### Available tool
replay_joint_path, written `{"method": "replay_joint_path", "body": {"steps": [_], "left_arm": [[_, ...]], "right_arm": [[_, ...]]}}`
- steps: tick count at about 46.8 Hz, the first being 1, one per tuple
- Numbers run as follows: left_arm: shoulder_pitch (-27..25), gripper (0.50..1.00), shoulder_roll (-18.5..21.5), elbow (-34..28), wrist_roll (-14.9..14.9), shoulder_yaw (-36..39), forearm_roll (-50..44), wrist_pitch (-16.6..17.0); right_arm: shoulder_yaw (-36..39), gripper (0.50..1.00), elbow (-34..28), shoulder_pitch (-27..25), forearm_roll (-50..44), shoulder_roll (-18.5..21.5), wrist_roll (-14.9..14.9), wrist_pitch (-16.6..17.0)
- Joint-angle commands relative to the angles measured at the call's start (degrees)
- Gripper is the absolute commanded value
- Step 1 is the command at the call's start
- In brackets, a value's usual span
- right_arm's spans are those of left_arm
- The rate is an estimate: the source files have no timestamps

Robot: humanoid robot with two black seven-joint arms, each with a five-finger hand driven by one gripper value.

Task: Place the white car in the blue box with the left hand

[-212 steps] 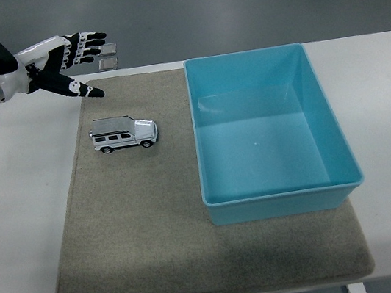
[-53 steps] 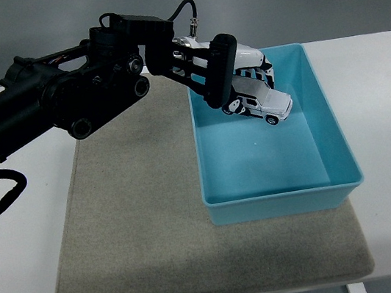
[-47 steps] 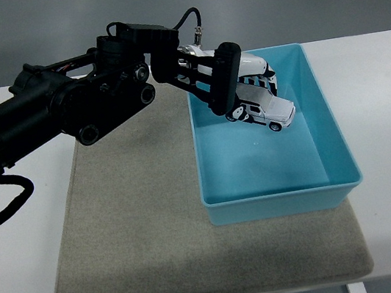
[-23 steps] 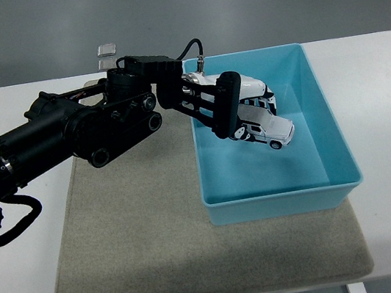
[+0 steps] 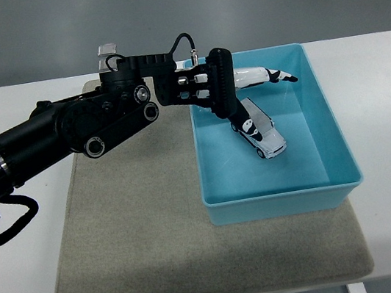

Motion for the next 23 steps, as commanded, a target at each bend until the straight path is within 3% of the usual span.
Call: {"method": "replay_joint_path", "body": {"steps": [1,14,23], "left_arm": [[-0.25,0.996,1.63,0.02,0.17,-0.02,-8.71,0.3],[0.37,0.999,7.52,-0.07,1.84,-4.85,-25.07,0.03],[2.47,0.999,15.26,0.02,3.78,-10.83,-38.95,-1.55]], "right_arm": [[-0.05,0.936,0.0,-0.01,0.0,0.0,-0.03,0.01],[0.04,0.936,0.0,-0.02,0.0,0.0,0.06,0.01],[-0.05,0.936,0.0,0.07,0.0,0.0,-0.03,0.01]]}}
